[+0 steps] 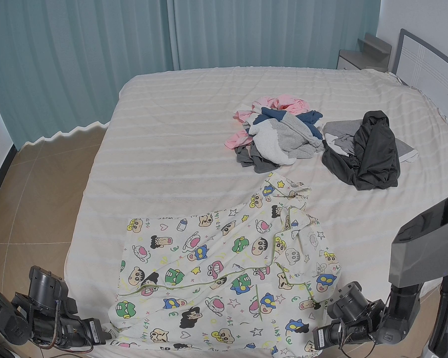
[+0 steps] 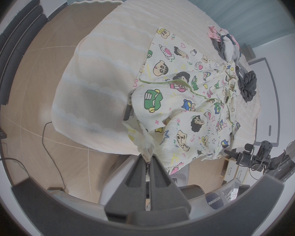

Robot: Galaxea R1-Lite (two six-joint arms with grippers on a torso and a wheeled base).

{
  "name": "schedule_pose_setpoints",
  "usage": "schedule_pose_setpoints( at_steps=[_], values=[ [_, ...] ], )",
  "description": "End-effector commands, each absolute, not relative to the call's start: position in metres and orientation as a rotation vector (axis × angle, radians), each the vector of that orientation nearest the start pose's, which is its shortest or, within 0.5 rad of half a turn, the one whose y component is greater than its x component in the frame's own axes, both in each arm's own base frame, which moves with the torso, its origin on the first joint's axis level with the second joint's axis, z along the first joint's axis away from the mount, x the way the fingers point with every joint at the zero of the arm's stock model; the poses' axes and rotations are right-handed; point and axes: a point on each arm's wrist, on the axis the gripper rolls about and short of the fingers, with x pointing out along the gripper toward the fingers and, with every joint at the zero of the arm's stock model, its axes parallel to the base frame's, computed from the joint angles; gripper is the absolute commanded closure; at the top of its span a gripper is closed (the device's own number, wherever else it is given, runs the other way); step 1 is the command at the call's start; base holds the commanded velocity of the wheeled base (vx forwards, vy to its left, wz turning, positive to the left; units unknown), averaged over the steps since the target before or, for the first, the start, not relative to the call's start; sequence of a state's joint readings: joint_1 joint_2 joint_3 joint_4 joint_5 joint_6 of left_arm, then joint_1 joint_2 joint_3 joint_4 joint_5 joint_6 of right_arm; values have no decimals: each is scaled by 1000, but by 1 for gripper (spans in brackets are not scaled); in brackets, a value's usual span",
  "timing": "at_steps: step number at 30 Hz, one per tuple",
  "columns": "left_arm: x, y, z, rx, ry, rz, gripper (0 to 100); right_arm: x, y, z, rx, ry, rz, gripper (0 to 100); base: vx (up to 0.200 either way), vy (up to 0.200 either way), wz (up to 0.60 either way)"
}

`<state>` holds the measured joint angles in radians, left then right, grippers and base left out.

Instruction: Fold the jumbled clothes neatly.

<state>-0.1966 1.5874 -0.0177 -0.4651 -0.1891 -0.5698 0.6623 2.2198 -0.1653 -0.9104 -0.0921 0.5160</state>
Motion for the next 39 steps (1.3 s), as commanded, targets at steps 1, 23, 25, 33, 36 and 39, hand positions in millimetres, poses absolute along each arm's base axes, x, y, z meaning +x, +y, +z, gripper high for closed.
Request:
schedule_pose_setpoints(
  at_steps=[1,23,25,33,36,39],
  values=[
    [120,-29,40,-522,1132,-67,100,159,120,-23,78,1124,256,100,0,0,0],
    [172,-33,78,-691,902,-38,100,178,104,20,386,925,231,100,0,0,0],
    [183,-32,78,-711,901,-21,100,185,100,22,414,895,226,100,0,0,0],
    [216,-32,74,-725,902,9,100,205,100,29,460,809,223,100,0,0,0],
    [235,-29,69,-729,899,53,100,215,101,28,469,793,215,100,0,0,0],
    [249,-27,62,-754,907,85,100,223,103,27,476,779,214,100,0,0,0]
  ],
)
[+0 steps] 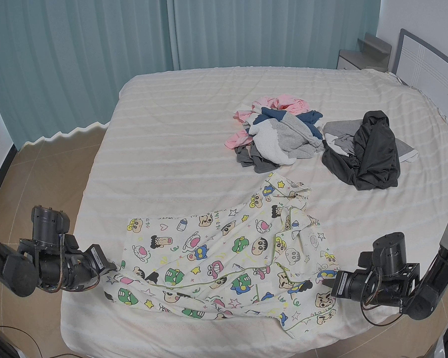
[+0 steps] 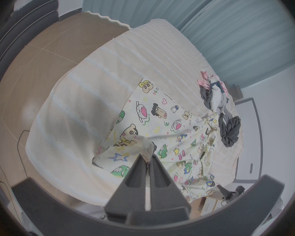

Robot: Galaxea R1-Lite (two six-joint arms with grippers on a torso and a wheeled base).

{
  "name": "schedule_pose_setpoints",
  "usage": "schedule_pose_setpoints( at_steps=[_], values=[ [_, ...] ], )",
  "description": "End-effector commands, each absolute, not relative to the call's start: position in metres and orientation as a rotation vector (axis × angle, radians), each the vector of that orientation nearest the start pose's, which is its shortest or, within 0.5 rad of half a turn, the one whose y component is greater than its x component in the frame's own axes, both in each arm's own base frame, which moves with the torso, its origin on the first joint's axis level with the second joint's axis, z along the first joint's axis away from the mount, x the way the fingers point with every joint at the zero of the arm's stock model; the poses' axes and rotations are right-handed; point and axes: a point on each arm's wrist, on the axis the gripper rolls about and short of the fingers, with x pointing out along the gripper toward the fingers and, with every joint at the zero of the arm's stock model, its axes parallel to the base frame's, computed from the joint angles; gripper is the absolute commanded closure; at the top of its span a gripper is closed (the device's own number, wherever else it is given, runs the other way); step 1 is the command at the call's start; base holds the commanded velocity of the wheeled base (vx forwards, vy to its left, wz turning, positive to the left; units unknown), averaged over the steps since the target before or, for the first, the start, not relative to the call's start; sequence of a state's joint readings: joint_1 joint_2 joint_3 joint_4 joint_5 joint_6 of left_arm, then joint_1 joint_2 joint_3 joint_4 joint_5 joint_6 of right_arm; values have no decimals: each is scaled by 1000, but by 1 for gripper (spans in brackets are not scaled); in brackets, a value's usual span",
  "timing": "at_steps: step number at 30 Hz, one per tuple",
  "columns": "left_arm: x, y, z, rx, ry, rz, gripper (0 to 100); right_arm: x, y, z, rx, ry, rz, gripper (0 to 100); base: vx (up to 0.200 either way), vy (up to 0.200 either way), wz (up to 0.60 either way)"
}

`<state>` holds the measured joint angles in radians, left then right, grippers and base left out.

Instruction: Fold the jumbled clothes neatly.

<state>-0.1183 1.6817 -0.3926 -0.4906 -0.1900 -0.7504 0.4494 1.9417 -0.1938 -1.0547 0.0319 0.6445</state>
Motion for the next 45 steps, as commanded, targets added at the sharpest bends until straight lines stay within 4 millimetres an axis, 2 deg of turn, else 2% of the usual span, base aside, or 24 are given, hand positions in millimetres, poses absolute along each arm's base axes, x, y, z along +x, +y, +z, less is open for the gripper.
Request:
schedule_pose_setpoints(
  at_steps=[1,3,4,10,15,17,27,38,45],
  values=[
    [250,-27,62,-757,906,88,100,224,103,27,478,777,214,100,0,0,0],
    [255,-26,60,-770,905,99,100,227,105,28,481,770,216,100,0,0,0],
    [264,-24,57,-793,884,109,100,233,107,31,502,751,217,100,0,0,0],
    [277,-22,48,-805,831,99,100,241,107,33,526,737,234,100,0,0,0],
    [281,-20,47,-827,813,105,100,249,105,33,539,722,221,100,0,0,0],
    [285,-19,50,-871,779,109,100,259,101,31,551,709,199,100,0,0,0],
    [291,-15,55,-890,729,107,100,274,97,26,596,703,173,100,0,0,0],
    [303,-9,44,-901,739,134,100,295,93,20,638,679,138,100,0,0,0],
    [313,-9,29,-903,775,147,100,305,87,13,648,675,110,100,0,0,0]
  ],
)
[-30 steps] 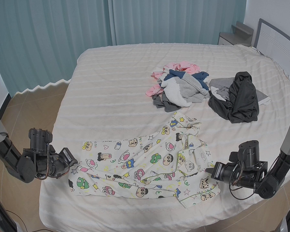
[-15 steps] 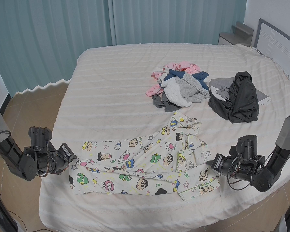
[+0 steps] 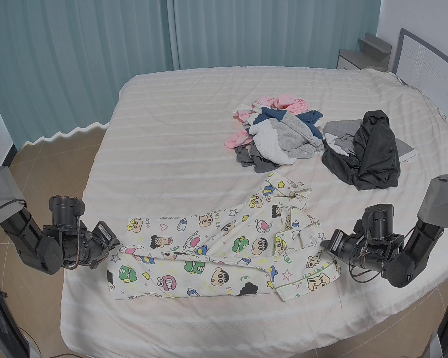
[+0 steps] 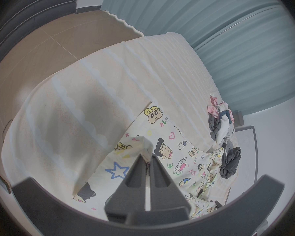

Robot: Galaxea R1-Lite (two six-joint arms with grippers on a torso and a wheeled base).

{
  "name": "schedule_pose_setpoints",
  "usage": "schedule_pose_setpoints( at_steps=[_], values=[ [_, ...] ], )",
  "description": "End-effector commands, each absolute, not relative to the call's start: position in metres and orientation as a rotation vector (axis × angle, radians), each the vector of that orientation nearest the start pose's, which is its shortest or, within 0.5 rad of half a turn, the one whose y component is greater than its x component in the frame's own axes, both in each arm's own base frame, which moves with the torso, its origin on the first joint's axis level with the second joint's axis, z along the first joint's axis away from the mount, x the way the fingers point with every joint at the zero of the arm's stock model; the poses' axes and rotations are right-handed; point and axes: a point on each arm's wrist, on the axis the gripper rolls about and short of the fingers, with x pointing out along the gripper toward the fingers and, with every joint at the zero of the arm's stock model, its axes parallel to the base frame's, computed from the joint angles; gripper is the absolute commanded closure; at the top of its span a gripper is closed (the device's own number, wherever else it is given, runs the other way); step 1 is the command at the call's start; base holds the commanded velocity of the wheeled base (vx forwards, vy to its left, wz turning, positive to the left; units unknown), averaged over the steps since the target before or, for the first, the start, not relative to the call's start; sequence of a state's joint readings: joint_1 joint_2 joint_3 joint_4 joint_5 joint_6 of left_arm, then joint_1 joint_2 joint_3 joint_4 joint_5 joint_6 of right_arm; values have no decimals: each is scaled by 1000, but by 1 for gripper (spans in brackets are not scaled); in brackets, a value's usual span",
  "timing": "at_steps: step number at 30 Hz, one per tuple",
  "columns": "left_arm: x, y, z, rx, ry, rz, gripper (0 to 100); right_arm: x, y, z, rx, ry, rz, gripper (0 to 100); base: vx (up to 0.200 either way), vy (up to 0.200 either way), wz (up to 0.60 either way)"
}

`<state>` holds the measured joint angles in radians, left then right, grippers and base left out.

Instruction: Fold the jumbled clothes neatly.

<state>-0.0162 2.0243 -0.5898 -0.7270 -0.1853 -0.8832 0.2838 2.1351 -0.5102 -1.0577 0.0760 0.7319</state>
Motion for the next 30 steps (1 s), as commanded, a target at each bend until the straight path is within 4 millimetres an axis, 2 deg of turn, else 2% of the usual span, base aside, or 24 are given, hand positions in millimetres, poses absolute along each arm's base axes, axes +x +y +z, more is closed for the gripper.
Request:
schedule_pose_setpoints(
  at_steps=[1,13,14,20,21,27,30],
  values=[
    [314,-9,27,-908,779,151,100,306,86,12,649,676,108,100,0,0,0],
    [320,-9,15,-944,805,173,100,313,88,-3,651,640,121,100,0,0,0],
    [320,-9,15,-943,806,176,0,312,88,-5,650,644,119,0,0,0,0],
    [317,-10,16,-932,806,176,0,311,86,3,653,625,122,0,0,0,0],
    [317,-8,19,-933,794,180,0,309,83,9,657,613,119,0,0,0,0],
    [314,7,43,-941,687,221,0,304,67,31,678,544,99,0,0,0,0],
    [296,21,64,-972,629,230,0,298,52,53,696,476,76,0,0,0,0]
  ],
)
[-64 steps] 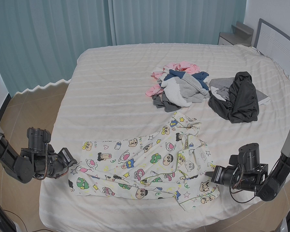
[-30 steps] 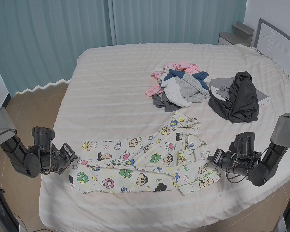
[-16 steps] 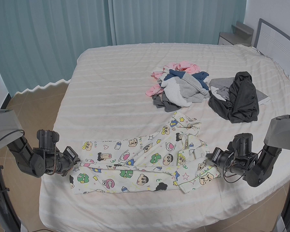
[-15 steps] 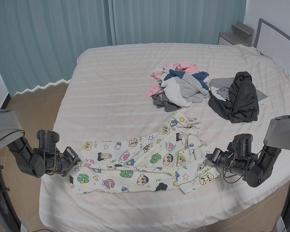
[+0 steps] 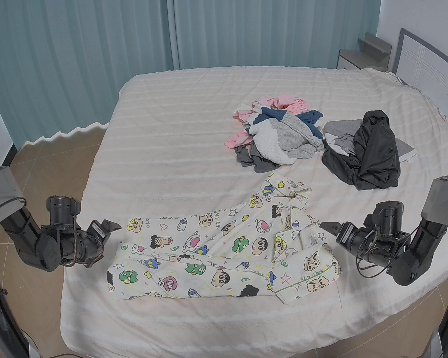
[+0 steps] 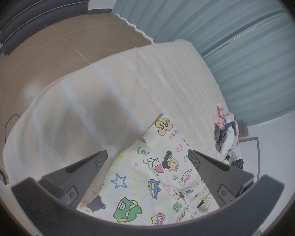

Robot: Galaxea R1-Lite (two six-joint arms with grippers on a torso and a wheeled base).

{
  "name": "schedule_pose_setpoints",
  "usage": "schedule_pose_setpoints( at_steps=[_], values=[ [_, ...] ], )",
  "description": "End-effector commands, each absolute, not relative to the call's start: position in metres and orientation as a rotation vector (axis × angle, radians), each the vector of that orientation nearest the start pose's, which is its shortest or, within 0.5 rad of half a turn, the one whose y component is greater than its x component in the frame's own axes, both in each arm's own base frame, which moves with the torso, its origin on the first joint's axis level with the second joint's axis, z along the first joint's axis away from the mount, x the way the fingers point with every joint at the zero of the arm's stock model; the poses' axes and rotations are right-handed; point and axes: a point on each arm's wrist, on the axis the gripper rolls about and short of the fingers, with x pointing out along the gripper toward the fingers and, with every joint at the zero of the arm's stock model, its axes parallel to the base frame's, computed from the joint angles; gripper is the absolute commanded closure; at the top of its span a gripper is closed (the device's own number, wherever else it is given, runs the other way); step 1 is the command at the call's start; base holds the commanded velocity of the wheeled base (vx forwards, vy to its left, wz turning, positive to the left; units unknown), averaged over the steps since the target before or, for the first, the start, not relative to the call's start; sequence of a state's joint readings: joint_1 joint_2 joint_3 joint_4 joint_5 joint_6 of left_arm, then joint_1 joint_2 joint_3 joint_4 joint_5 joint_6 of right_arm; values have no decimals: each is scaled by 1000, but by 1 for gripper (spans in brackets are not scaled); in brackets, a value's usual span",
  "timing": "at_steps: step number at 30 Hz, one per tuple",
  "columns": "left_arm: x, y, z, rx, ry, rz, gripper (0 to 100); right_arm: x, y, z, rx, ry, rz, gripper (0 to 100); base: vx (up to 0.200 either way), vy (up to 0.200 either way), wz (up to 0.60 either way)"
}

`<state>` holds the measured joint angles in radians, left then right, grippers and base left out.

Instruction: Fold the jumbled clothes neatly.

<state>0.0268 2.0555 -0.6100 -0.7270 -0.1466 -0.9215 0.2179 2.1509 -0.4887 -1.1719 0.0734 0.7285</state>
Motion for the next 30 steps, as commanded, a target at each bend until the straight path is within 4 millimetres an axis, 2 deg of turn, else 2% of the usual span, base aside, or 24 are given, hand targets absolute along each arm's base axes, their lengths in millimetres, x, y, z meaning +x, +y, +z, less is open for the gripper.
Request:
schedule_pose_setpoints(
  at_steps=[1,2,5,8,10,11,12,14,16,21,24,30],
  values=[
    [296,21,64,-972,629,230,0,298,52,53,696,476,76,0,0,0,0],
    [283,24,70,-988,629,215,0,291,48,64,700,447,80,0,0,0,0],
    [259,25,72,-1015,667,180,0,269,52,74,695,450,110,0,0,0,0],
    [235,23,76,-1071,706,116,0,239,72,84,677,475,207,0,0,0,0],
    [227,22,77,-1102,721,96,0,229,77,86,670,486,239,0,0,0,0],
    [214,20,79,-1158,742,65,0,212,87,89,655,506,298,0,0,0,0],
    [207,18,80,-1181,754,51,0,206,91,90,648,521,320,0,0,0,0],
    [198,16,80,-1199,771,37,0,201,94,90,640,541,334,0,0,0,0],
    [182,13,79,-1221,812,1,0,193,99,91,633,585,350,0,0,0,0],
    [161,10,80,-1234,828,-42,0,181,105,91,674,669,356,0,0,0,0],
    [155,8,78,-1250,859,-99,0,175,110,84,642,770,339,0,0,0,0],
    [151,6,77,-1259,883,-143,0,173,118,99,723,776,358,0,0,0,0]
  ],
)
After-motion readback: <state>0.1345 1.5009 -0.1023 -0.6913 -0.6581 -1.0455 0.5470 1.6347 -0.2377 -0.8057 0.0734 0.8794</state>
